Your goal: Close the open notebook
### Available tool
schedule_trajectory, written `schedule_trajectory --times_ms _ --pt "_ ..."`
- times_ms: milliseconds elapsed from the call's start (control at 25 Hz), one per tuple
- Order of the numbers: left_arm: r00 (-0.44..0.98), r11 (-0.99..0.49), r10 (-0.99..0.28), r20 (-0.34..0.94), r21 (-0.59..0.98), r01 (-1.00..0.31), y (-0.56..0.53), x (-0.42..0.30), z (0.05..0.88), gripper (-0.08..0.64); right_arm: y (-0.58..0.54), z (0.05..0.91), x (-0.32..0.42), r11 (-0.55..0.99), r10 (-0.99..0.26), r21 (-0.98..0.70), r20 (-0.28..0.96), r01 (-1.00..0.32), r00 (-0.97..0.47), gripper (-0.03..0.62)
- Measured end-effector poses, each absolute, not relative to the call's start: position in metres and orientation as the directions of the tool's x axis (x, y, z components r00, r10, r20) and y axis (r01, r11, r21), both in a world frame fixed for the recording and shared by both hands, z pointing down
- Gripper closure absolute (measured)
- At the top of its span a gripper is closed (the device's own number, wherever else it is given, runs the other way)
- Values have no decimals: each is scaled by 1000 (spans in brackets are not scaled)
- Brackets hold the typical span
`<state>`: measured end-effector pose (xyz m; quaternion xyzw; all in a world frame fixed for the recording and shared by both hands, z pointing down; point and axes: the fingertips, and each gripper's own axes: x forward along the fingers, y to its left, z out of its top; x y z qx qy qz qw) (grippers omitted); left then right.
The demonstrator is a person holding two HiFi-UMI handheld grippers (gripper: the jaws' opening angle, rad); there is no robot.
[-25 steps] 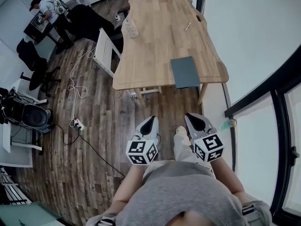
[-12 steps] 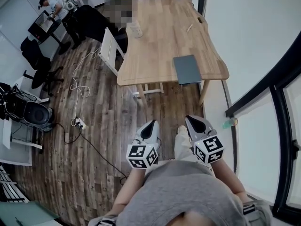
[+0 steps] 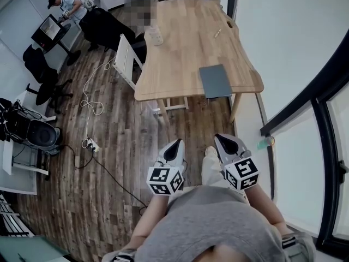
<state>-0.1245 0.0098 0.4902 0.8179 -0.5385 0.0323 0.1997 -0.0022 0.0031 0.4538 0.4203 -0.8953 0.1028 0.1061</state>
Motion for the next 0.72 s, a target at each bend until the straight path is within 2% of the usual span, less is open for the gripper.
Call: schedule_trajectory --times_ms 720 --pt "434 -352 -860 268 304 -885 2 -125 491 558 -4 455 -5 627 -731 -89 276 -774 -624 594"
